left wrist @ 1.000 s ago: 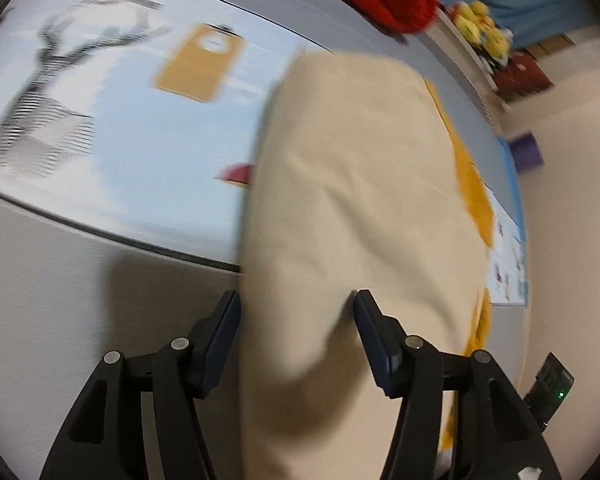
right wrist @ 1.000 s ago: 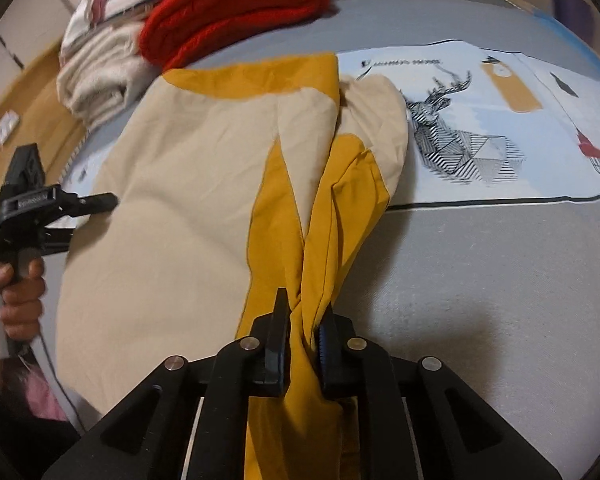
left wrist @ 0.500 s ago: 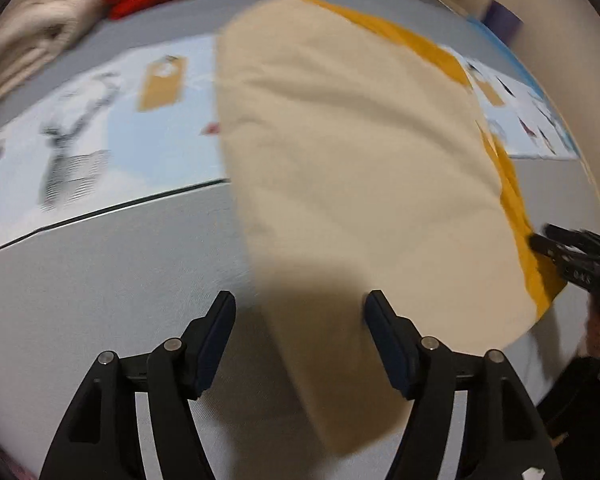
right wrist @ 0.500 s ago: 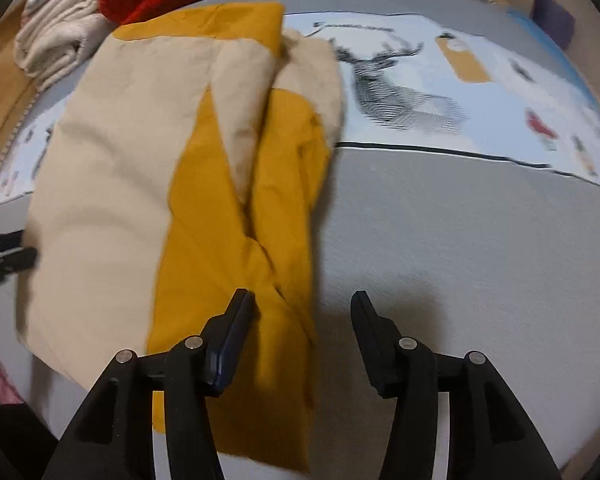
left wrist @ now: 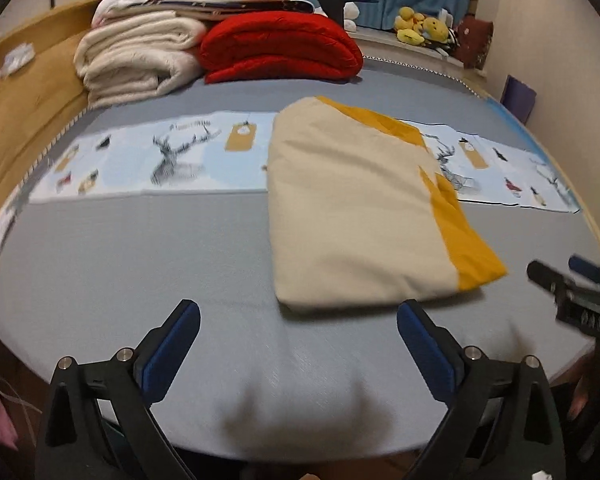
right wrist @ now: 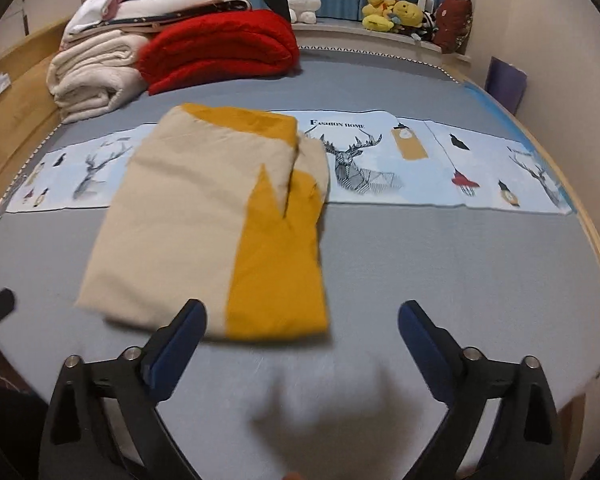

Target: Fold large clothes

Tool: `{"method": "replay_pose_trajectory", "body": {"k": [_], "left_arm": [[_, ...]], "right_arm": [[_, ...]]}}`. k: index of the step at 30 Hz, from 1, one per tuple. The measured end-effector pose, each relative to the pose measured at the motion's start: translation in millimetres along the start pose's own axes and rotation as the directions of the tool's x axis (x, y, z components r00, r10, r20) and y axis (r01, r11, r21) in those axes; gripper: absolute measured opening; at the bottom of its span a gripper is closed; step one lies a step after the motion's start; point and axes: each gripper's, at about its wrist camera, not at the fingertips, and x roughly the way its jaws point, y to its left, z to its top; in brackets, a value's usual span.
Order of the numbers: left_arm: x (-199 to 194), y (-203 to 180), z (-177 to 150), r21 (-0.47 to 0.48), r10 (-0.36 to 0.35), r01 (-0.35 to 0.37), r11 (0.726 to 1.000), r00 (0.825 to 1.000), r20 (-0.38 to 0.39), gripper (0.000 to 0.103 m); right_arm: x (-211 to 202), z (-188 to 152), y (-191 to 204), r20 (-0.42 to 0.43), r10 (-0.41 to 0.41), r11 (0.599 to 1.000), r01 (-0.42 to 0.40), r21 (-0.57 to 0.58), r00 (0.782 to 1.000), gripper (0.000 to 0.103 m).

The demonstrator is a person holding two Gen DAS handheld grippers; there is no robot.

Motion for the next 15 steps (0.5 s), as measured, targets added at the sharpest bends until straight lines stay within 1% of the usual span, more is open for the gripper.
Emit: {"method": "replay_pose_trajectory", "body": {"k": [3, 6, 7, 9, 12, 15], "left_arm": [[1, -9, -18, -0.028, -0.023, 0.023, 0.999, 1.0, -0.011, 0.098], [6, -13, -20, -0.045, -0.043, 0.042, 0.998, 0.999, -0.015, 0.098], [7, -14, -19, -0.046, -0.04, 0.04, 0.998, 0.999, -0.003, 0.098], [11, -17, -17, -0.037, -0.041, 0.041, 0.998, 0.999, -0.006, 0.102], [19, -21, -20, -0.033, -0.043, 0.042, 0.999, 0.999, -0.031, 0.102], [22, -24, -20, -0.02, -0.022, 0.022, 1.0, 1.0, -0.02, 0.102]], "right_arm": [[-21, -23, 11, 0.009, 0.009, 1.0, -0.009, 0.0, 1.0, 0.103], [-33, -33, 20, 0.037, -0.007, 1.0, 0.008, -0.025, 0.999, 0.103], [-35, -35, 23, 0.051, -0.013, 0.999, 0.015, -0.041, 0.999, 0.103], [-36, -35, 27, 0.065, -0.017, 0.998, 0.02, -0.057, 0.998, 0.103], [-33, -34, 33, 0.075, -0.023, 0.997, 0.028, -0.069, 0.997, 0.103], [-29, -34, 38, 0.066, -0.013, 0.997, 0.018, -0.077, 0.998, 0.103]]}}
